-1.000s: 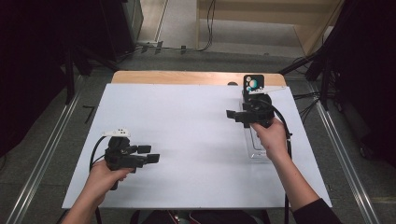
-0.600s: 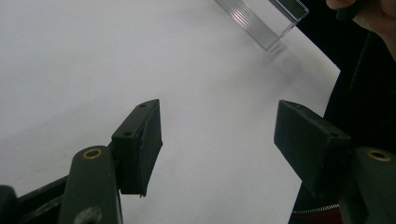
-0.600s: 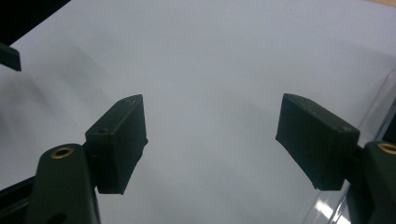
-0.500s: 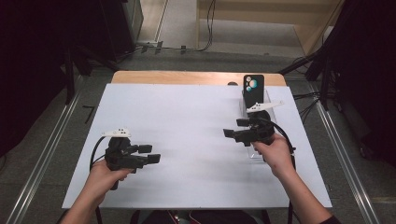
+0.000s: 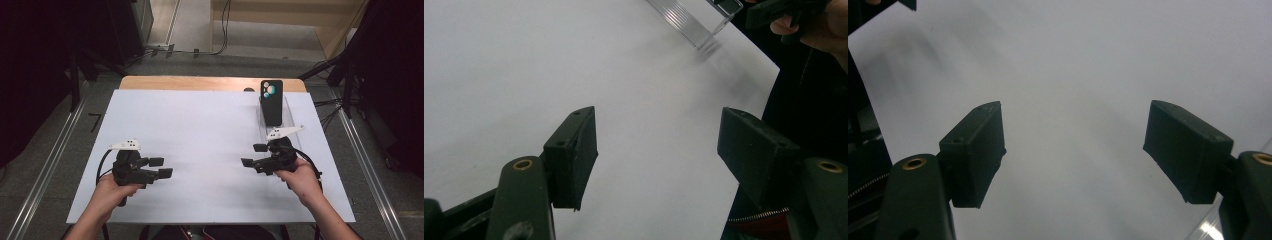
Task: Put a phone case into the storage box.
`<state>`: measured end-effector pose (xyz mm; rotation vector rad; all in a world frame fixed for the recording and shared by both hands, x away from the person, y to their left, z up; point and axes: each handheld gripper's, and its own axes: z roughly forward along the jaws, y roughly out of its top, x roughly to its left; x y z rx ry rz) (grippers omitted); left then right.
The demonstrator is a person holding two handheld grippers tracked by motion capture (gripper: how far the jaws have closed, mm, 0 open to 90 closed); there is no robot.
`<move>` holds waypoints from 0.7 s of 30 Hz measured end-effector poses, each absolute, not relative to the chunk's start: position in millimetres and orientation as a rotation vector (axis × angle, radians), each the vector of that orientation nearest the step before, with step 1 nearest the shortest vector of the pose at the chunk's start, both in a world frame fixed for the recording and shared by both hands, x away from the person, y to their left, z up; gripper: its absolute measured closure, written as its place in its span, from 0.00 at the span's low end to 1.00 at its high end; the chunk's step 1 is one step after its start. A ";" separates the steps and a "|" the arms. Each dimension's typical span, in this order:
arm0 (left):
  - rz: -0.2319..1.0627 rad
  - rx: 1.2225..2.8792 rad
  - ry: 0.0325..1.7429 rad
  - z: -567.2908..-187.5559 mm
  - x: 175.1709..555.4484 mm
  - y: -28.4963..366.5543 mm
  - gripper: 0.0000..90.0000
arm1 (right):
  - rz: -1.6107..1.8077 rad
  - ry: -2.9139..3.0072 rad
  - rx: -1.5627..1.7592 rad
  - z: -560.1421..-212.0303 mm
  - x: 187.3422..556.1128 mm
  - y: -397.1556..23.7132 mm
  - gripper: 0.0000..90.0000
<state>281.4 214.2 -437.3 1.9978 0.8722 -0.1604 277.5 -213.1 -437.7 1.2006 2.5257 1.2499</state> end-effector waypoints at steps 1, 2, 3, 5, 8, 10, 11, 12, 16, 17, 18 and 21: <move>-0.161 1.997 0.874 -437.7 280.9 214.5 0.36 | 1.245 2.531 1.190 -438.8 275.1 -214.1 0.25; -0.162 2.000 0.874 -438.0 280.6 215.0 0.36 | 1.245 2.536 1.184 -439.9 272.7 -214.9 0.25; -0.160 2.003 0.875 -438.1 280.3 215.5 0.36 | 1.241 2.540 1.177 -440.8 270.5 -215.9 0.25; -0.158 2.000 0.876 -438.7 279.5 216.0 0.36 | 1.240 2.544 1.173 -442.3 266.1 -217.5 0.25; -0.160 1.998 0.877 -439.2 278.3 217.2 0.36 | 1.241 2.552 1.184 -443.8 260.4 -220.3 0.25; -0.158 2.000 0.874 -439.6 277.7 217.8 0.36 | 1.234 2.553 1.185 -444.5 256.9 -222.0 0.25; -0.159 2.002 0.875 -439.7 277.0 218.0 0.36 | 1.233 2.550 1.177 -445.4 255.5 -222.8 0.25; -0.158 2.002 0.877 -439.9 276.4 218.1 0.36 | 1.231 2.550 1.166 -446.3 254.3 -223.9 0.25; -0.156 2.003 0.871 -440.0 274.1 219.2 0.36 | 1.217 2.565 1.171 -450.9 249.9 -226.8 0.25; -0.156 2.004 0.868 -440.0 273.7 219.5 0.36 | 1.212 2.564 1.167 -451.7 248.1 -227.4 0.25; -0.154 2.004 0.868 -440.2 273.0 220.0 0.36 | 1.210 2.566 1.163 -452.0 246.9 -227.8 0.25; -0.153 2.011 0.869 -441.4 271.2 221.0 0.36 | 1.211 2.559 1.164 -453.4 243.1 -230.2 0.25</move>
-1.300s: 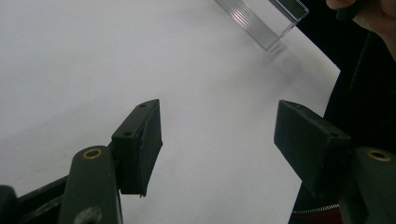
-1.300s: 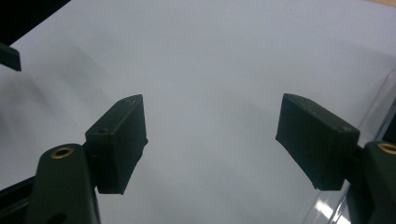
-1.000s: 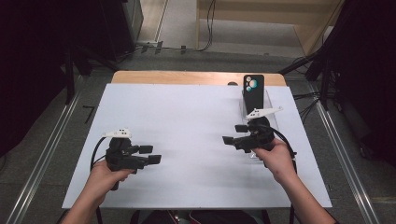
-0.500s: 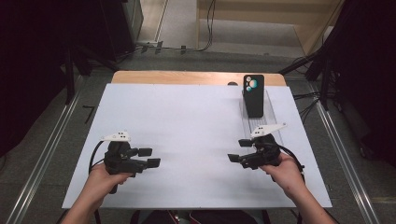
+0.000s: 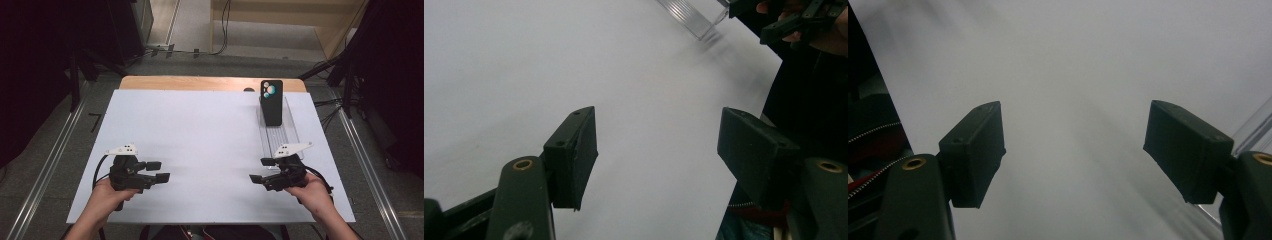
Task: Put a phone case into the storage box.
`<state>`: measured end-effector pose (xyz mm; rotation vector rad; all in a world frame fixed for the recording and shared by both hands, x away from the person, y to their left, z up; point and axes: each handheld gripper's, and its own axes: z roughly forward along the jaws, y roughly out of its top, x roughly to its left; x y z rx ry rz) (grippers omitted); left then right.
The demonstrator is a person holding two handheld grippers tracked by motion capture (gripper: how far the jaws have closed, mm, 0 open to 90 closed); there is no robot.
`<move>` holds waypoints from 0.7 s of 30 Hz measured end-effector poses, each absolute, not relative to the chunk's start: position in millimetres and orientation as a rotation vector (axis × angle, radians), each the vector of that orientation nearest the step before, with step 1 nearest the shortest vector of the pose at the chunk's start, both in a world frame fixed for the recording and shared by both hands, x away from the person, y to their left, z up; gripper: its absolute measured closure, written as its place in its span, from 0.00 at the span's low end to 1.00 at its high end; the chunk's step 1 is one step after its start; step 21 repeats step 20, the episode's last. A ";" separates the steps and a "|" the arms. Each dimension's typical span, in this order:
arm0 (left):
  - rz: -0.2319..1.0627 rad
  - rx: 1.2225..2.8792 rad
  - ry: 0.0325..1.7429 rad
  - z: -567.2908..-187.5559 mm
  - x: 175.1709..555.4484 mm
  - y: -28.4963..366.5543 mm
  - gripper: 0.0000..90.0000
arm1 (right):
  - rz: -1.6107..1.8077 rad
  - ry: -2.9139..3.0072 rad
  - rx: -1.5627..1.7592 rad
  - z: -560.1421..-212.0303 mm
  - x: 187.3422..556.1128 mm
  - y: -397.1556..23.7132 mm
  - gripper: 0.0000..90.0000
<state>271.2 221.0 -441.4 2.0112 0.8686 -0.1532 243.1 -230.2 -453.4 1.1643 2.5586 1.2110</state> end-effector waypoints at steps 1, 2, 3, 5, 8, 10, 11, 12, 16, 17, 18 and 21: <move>-0.153 2.013 0.868 -441.8 270.7 221.2 0.36 | 1.216 2.556 1.158 -454.3 242.3 -231.2 0.25; -0.151 2.016 0.865 -442.3 270.2 221.7 0.36 | 1.214 2.556 1.160 -455.0 241.4 -232.2 0.25; -0.151 2.017 0.868 -442.5 269.7 221.9 0.36 | 1.208 2.553 1.168 -456.0 240.2 -232.9 0.25; -0.149 2.018 0.867 -443.0 269.1 222.5 0.36 | 1.209 2.556 1.170 -457.4 239.2 -234.3 0.25; -0.148 2.019 0.866 -443.9 268.7 223.8 0.36 | 1.207 2.554 1.177 -459.0 238.6 -235.9 0.24; -0.147 2.020 0.870 -444.3 268.8 224.3 0.36 | 1.198 2.553 1.173 -460.1 238.3 -236.5 0.24; -0.148 2.020 0.871 -444.6 268.9 224.5 0.36 | 1.192 2.553 1.174 -460.5 238.1 -236.6 0.24; -0.149 2.020 0.871 -444.7 269.3 224.7 0.36 | 1.191 2.555 1.174 -460.9 238.2 -236.7 0.24; -0.148 2.019 0.875 -444.8 269.4 225.1 0.36 | 1.192 2.552 1.174 -461.8 238.6 -236.7 0.24; -0.148 2.019 0.875 -444.8 269.4 225.1 0.36 | 1.195 2.555 1.168 -462.2 238.8 -237.1 0.24; -0.149 2.019 0.874 -444.9 269.5 225.0 0.36 | 1.192 2.556 1.175 -462.4 238.9 -237.3 0.24; -0.148 2.022 0.875 -444.7 269.9 224.6 0.36 | 1.192 2.558 1.177 -463.3 239.3 -237.5 0.24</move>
